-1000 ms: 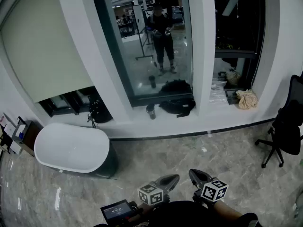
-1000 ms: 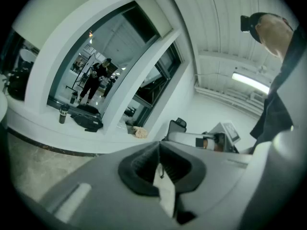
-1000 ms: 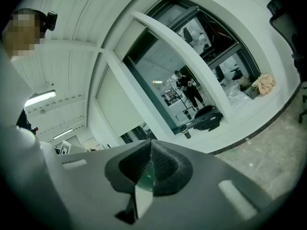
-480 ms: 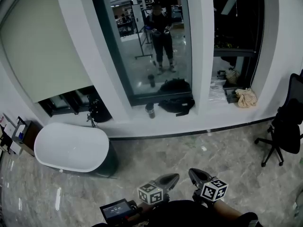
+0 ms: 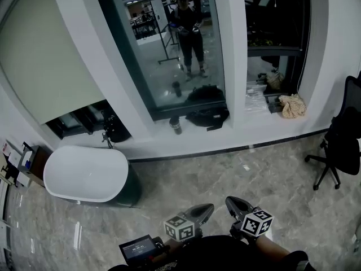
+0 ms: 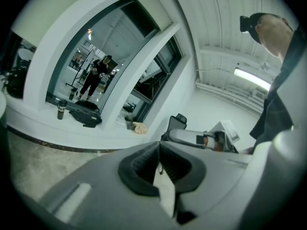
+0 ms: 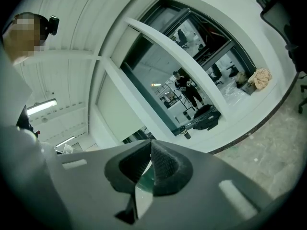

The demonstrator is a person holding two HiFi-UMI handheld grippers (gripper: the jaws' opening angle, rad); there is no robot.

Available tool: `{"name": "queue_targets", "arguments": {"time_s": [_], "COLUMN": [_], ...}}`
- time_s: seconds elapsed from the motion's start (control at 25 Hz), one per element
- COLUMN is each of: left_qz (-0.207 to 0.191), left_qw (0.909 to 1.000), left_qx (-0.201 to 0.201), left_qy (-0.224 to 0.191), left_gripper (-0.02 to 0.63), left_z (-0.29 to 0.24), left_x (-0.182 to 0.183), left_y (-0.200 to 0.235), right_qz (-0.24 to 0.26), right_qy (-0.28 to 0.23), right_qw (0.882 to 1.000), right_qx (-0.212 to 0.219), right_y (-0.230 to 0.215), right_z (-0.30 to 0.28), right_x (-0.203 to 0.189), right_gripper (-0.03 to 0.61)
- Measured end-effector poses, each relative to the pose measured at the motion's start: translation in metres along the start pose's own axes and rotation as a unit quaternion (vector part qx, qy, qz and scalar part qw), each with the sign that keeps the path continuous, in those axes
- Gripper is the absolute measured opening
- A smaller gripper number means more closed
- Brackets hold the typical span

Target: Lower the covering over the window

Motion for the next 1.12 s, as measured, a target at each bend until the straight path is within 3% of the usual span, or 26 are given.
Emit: {"name": "queue_targets", "arguments": {"time_s": [0.2, 0.56, 0.8, 1.12], "left_qz": [0.012, 0.018, 0.044, 0.058], "left_qw": [0.9999, 0.9997, 0.999, 0.9976], "left_qx": [0.008, -0.006, 0.004, -0.03], "left_qy": [0.003, 0.014, 0.008, 0.025], "left_gripper": [0.002, 0.002, 0.002, 0.002], "left_z": [-0.024, -0.084, -0.112, -0.209], "left_x": [-0.001, -0.014, 0.01, 0.06], "left_y": [-0.012, -0.036, -0.002, 0.082], "right_qz": [-0.025, -0.022, -0.023, -0.024], "right_qy": [-0.015, -0.009, -0.011, -0.025], "right_qw": [1.0, 1.0, 1.0, 0.998], "right_qx": [-0.006, -0.007, 0.0, -0.053], "right_y": [-0.024, -0.073, -0.101, -0.191], "right_z": [0.022, 0.054, 0.027, -0.037], "right_x": [0.019, 0.043, 0.065, 0.117], "right_gripper": [0.006, 0.008, 0.008, 0.008]}}
Point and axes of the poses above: the fingertips, and each gripper's own axes: z backward along the fingers, y to its left, x out of its top, the point moved 1 cm from there along z, backward along the fingers, and after that the axes turned 9 degrees about x, right-handed, at the moved point
